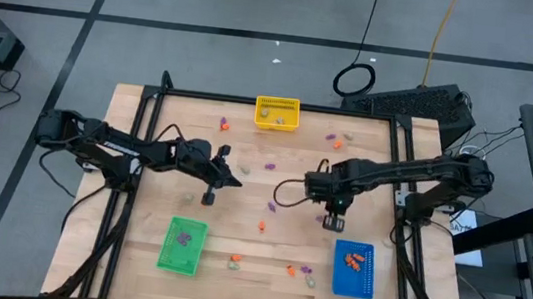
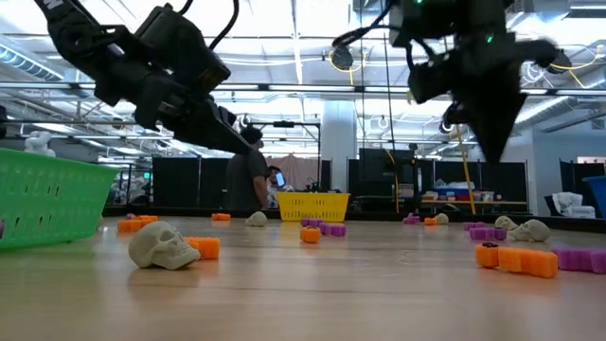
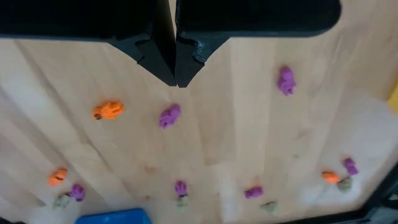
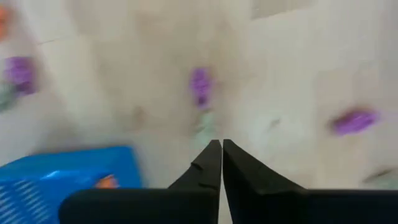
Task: Sort Halloween decoration
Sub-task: Put the purple skeleton toy into the green bin
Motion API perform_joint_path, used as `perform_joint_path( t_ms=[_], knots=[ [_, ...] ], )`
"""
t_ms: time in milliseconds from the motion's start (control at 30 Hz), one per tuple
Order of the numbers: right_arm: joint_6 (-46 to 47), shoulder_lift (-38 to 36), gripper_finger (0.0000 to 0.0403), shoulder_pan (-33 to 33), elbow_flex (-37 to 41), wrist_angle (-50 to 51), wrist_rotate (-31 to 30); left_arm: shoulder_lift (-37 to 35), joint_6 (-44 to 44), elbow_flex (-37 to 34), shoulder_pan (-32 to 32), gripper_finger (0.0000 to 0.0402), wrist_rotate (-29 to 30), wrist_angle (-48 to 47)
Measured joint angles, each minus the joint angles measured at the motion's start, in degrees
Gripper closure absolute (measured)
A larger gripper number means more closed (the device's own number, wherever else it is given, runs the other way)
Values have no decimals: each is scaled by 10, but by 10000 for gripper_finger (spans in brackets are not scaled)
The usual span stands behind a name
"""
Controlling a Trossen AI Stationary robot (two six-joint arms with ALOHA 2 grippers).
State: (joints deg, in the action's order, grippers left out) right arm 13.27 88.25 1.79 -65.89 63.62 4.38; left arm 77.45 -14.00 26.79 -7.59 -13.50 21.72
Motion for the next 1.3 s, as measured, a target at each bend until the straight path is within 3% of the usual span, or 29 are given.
perform_joint_path(
  t_ms=[100,233,400,533,700,967,1300],
  knots=[
    [-40,0,401,-29,25,-65,-32,0,1,20,13,402,0,-40],
    [-87,0,402,-60,62,-201,-30,0,0,47,37,402,-1,-128],
    [-112,0,402,-77,80,-250,-45,0,0,81,74,402,-1,-252],
    [-103,0,402,-78,80,-241,-74,0,2,96,99,402,-2,-312],
    [-20,0,401,-82,80,-183,-81,0,27,104,122,402,-1,-352],
    [110,0,371,-91,86,-124,-196,0,60,104,134,402,3,-395],
    [191,0,298,-117,140,-123,-176,-6,46,107,130,402,17,-468]
  ],
)
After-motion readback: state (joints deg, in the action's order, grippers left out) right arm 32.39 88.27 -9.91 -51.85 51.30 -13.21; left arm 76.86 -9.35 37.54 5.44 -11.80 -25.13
